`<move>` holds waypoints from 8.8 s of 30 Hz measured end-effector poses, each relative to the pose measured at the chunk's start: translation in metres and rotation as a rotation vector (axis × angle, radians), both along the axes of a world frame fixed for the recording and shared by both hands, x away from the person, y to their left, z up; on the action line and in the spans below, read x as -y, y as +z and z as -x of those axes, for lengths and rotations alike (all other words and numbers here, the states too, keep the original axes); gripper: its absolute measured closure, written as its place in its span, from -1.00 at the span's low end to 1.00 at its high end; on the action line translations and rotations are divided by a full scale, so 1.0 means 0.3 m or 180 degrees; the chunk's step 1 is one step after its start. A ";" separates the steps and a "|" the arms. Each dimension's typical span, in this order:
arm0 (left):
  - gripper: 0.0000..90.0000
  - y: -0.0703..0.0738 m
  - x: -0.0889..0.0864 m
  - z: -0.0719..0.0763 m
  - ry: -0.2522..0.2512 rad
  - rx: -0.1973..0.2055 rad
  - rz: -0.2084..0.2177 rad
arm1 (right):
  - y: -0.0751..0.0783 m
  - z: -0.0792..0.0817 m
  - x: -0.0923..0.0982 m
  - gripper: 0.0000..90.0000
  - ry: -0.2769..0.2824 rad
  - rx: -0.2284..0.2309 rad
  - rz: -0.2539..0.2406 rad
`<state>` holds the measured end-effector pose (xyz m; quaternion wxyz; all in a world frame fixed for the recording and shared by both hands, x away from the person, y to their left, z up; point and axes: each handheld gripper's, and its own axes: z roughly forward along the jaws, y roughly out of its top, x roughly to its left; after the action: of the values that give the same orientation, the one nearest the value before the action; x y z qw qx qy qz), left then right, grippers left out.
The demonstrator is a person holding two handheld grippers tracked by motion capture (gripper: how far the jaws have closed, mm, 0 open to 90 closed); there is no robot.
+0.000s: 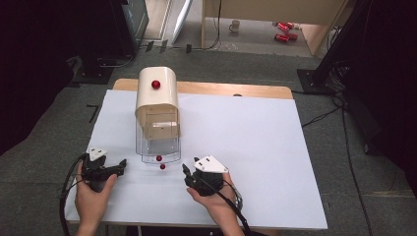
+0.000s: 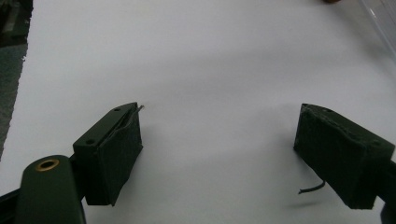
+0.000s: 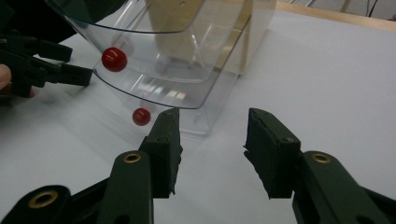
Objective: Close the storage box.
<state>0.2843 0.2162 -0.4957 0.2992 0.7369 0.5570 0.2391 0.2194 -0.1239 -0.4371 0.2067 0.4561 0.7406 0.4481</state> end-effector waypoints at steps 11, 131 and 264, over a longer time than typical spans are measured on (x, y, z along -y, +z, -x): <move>-0.67 0.000 0.000 0.000 0.0000 -0.0001 0.0001 | -0.001 -0.006 -0.069 0.29 0.0111 0.0015 -0.0012; -0.67 0.000 0.000 0.000 -0.0002 -0.0001 0.0003 | -0.015 -0.109 -0.166 0.23 0.0215 -0.0057 -0.0361; -0.67 0.000 0.000 -0.001 0.0003 -0.0001 0.0006 | -0.099 -0.247 0.169 -1.00 -0.0239 -0.0222 0.0148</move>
<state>0.2845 0.2162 -0.4958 0.2997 0.7364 0.5576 0.2386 0.2934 -0.1747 -0.4667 0.2080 0.4939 0.7399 0.4065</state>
